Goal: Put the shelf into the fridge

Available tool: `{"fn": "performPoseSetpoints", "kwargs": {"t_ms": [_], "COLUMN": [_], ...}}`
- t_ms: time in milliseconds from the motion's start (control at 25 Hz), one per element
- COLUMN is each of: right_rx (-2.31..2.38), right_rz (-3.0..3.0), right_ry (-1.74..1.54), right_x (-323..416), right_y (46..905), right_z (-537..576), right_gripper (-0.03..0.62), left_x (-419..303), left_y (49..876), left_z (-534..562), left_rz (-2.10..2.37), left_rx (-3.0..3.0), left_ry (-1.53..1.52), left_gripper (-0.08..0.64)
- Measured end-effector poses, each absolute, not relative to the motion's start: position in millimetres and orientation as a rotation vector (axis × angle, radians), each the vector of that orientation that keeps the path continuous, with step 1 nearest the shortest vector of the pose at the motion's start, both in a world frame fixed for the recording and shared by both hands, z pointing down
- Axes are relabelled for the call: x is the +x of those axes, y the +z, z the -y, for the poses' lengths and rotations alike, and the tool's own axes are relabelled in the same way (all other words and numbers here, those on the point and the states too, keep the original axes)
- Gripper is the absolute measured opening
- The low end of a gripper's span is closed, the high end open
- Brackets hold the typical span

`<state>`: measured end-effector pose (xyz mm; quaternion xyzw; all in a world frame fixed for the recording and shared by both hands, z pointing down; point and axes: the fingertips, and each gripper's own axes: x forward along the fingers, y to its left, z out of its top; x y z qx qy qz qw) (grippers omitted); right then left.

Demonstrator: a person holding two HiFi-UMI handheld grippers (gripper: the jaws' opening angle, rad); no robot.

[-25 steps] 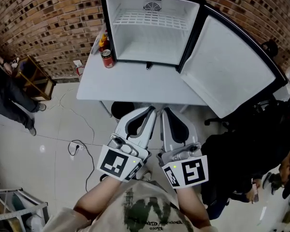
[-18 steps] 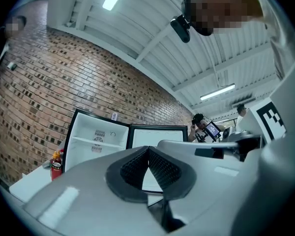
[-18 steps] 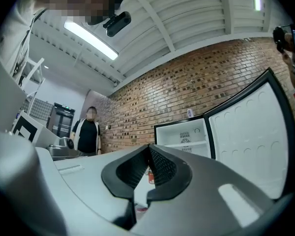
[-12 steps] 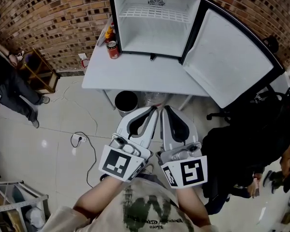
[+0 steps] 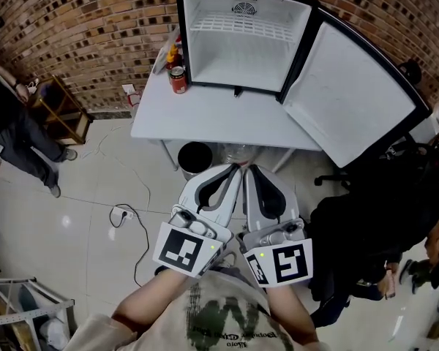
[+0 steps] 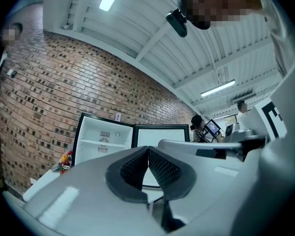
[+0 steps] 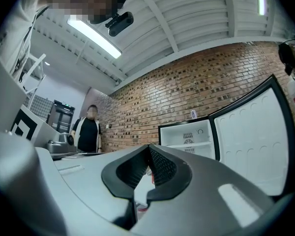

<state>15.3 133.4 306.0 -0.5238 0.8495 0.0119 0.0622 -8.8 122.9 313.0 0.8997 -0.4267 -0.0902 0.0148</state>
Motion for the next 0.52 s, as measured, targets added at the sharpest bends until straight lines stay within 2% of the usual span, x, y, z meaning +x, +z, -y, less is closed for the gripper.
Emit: {"fn": "performPoseSetpoints", "kwargs": {"t_ms": [520], "right_rx": [-1.636], "right_rz": [-2.546], "right_ry": [0.039], "right_x": [3.9], "right_y": [304.4], "right_z": [-132.7], "right_gripper": [0.0], "left_x": [-20.6], "left_y": [310.1], "left_z": [-125.7], "left_rz": [1.313], "left_rx": [2.811], "left_ry": [-0.255], "left_gripper": [0.002]}}
